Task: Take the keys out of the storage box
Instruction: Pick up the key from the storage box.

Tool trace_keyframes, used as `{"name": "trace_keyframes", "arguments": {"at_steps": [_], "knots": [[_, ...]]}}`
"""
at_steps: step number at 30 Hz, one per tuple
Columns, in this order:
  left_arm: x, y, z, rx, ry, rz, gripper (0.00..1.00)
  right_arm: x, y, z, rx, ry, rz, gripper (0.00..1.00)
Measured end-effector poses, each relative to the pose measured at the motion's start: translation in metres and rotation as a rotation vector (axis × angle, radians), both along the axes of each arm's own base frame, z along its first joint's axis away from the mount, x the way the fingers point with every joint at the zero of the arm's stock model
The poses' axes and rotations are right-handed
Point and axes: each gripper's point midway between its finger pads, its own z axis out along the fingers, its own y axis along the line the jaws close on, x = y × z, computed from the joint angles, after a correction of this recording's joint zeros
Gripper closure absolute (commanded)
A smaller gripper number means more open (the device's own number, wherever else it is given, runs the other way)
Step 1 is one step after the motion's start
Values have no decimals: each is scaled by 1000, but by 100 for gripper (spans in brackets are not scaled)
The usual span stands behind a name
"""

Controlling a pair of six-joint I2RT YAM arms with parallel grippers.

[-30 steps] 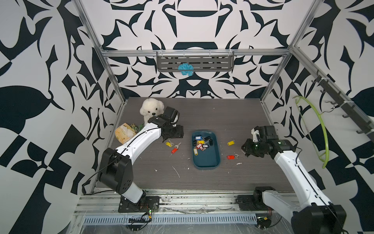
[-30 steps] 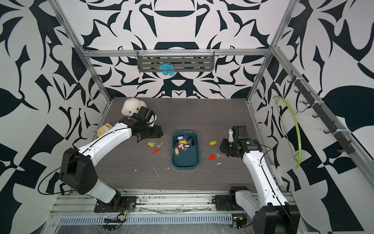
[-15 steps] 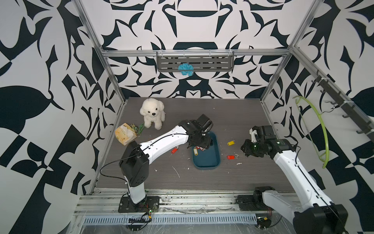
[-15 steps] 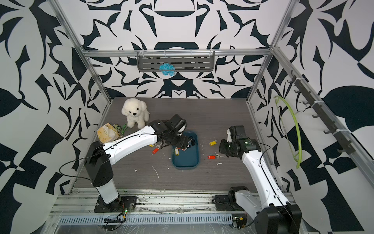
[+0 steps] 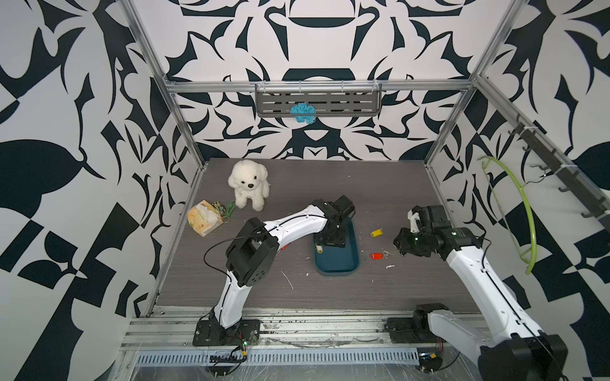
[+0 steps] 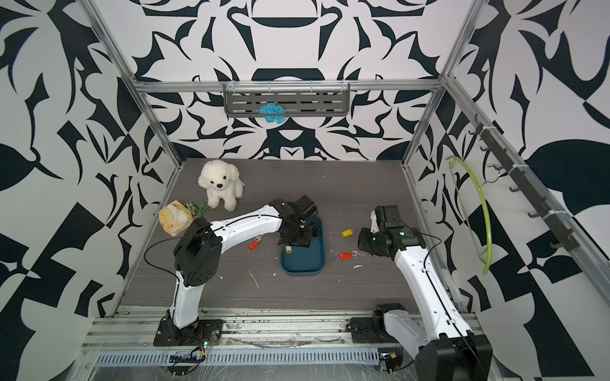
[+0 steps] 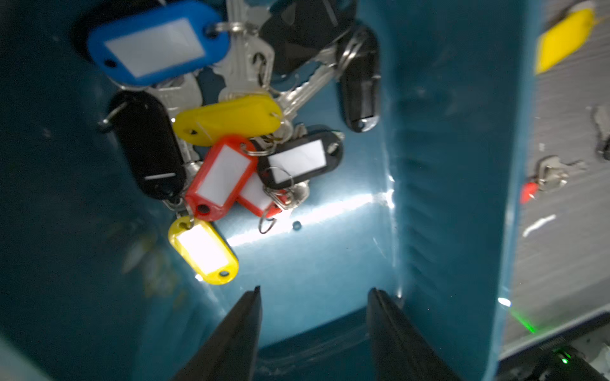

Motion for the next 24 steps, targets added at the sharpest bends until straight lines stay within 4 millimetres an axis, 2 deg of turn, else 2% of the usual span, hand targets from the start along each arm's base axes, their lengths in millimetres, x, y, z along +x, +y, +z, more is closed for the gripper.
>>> {"name": "trace_keyframes", "arguments": {"at_steps": [6,10,17,24], "knots": [[10,8,-10,14,22,49,36,0,0,-1,0,2,0,66],[12,11,-19,24,40,62,44,-1,0,-2,0,4,0,66],[11,10,-35,36,72,58,51,-1,0,-2,0,4,0,66],[11,9,-37,35,74,58,62,-1,0,-4,-1,8,0,66]]}}
